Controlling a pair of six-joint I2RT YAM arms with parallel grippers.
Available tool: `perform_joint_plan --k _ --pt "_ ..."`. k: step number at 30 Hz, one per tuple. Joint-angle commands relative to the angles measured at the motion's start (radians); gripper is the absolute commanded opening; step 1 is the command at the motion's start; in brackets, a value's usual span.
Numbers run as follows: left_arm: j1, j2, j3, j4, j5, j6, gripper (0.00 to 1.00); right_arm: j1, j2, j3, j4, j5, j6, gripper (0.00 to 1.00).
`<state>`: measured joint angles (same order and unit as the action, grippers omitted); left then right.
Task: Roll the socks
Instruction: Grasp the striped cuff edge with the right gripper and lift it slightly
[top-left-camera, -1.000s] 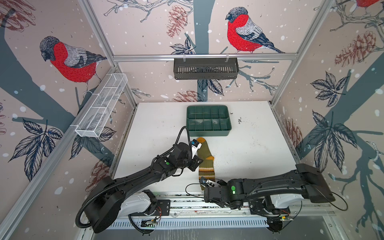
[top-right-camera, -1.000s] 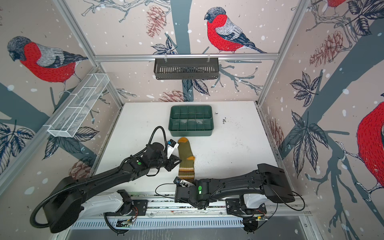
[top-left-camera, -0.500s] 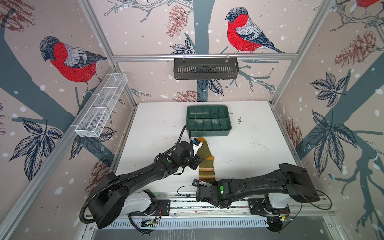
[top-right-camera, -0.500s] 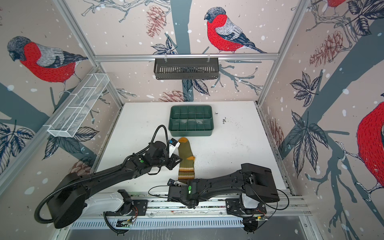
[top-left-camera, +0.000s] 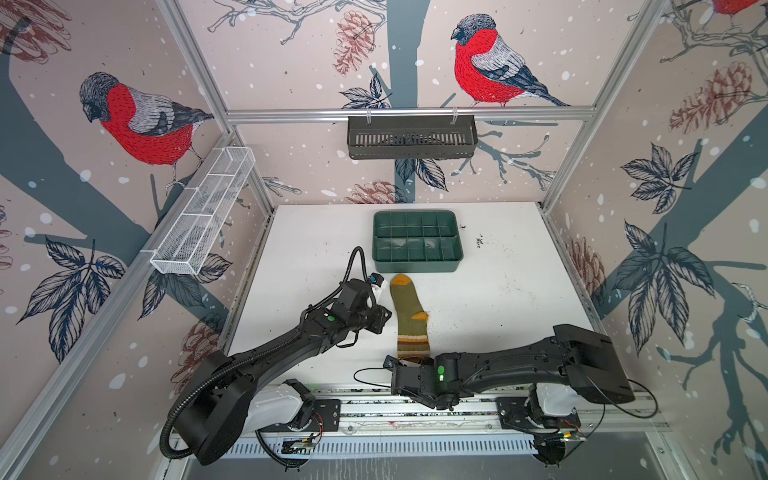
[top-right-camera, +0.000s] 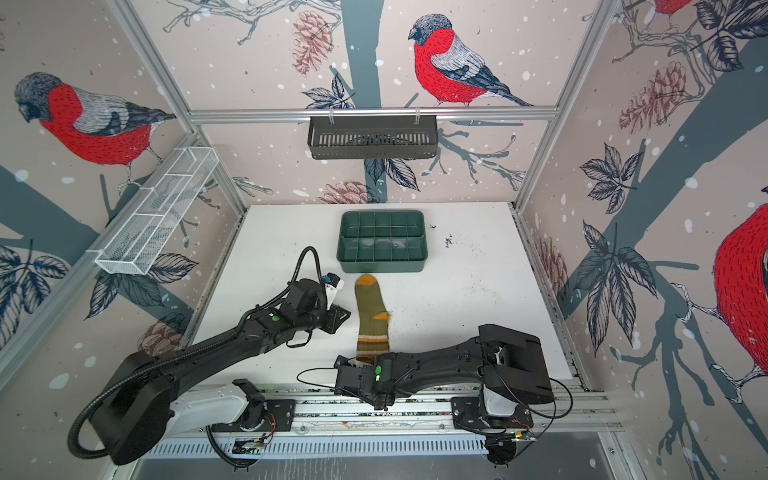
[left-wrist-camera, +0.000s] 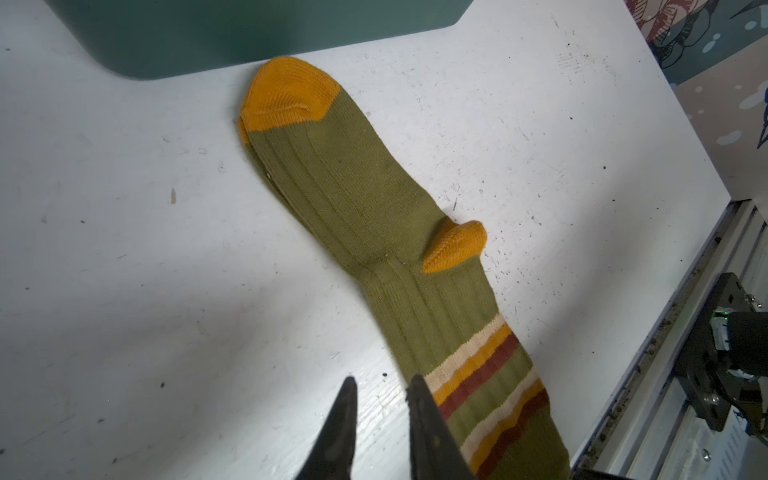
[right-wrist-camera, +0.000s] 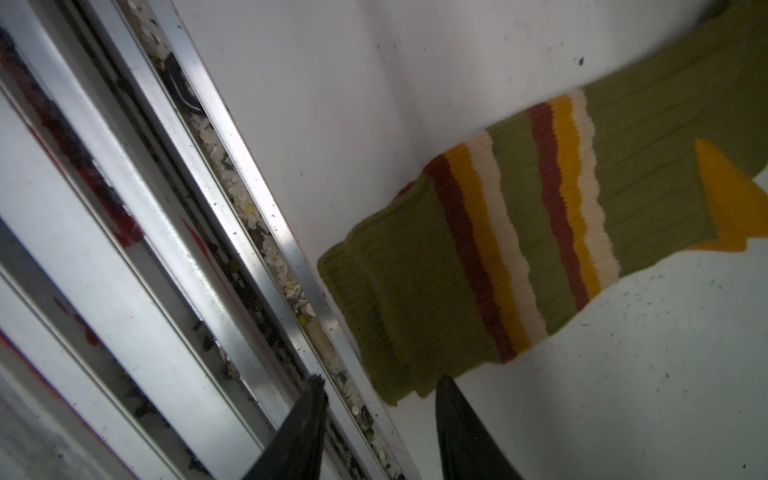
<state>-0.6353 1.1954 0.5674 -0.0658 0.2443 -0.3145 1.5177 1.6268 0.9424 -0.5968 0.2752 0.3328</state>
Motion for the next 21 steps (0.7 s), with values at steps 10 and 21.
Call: perform_joint_plan --k 10,21 --pt "0.009 -0.023 0.006 0.007 0.029 -0.001 0.24 -0.022 0.038 0.012 0.017 -0.004 -0.045 0.45" --pt "0.013 -0.026 0.012 0.003 0.030 0.006 0.24 -0.052 0.073 0.010 0.035 -0.036 -0.074 0.41"
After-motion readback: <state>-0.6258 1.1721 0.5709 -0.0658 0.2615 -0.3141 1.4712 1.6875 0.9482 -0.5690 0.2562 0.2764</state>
